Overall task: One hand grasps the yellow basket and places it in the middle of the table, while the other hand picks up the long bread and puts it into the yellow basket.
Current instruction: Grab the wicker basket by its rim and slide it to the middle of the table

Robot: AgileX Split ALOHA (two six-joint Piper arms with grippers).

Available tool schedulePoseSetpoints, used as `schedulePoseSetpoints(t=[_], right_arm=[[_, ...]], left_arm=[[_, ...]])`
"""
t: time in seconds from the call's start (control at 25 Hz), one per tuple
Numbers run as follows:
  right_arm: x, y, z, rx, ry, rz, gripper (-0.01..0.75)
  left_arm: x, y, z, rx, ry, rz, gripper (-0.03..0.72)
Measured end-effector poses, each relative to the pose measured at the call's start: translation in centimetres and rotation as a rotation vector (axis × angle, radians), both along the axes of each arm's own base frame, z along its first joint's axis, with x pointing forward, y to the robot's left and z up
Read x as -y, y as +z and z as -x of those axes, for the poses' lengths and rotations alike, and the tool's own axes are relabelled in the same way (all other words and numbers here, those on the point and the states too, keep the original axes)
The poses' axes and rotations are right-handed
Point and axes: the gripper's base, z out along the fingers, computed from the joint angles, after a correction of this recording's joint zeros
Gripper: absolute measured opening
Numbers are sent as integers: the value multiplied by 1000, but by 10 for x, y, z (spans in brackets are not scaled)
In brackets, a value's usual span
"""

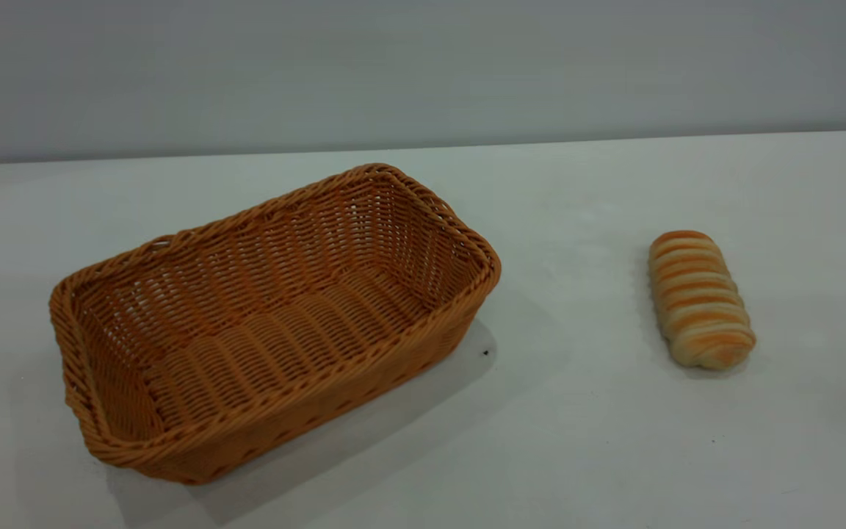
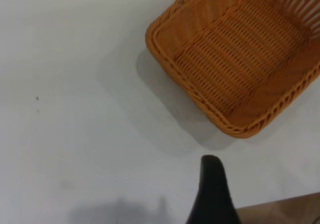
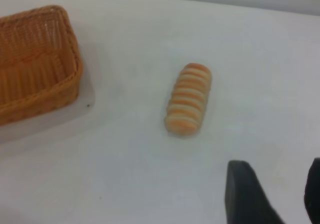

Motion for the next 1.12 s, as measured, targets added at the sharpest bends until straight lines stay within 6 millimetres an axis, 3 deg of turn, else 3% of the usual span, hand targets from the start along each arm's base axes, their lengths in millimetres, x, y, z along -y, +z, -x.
schedulePoseSetpoints(t=[0.36, 0.6, 0.88, 1.12], right_arm=[[-2, -8, -36, -99, 32, 21, 336], [-1, -9, -47, -89, 21, 28, 336], [-1, -8, -48, -80, 20, 31, 336], [-1, -8, -48, -78, 24, 37, 336]], left_arm=[[-4, -34, -68, -173, 45, 57, 594], [-5, -77, -113, -347, 92, 115, 563], [-8, -121, -145, -425, 185, 153, 494], [-4, -150, -165, -452, 353, 323, 489]])
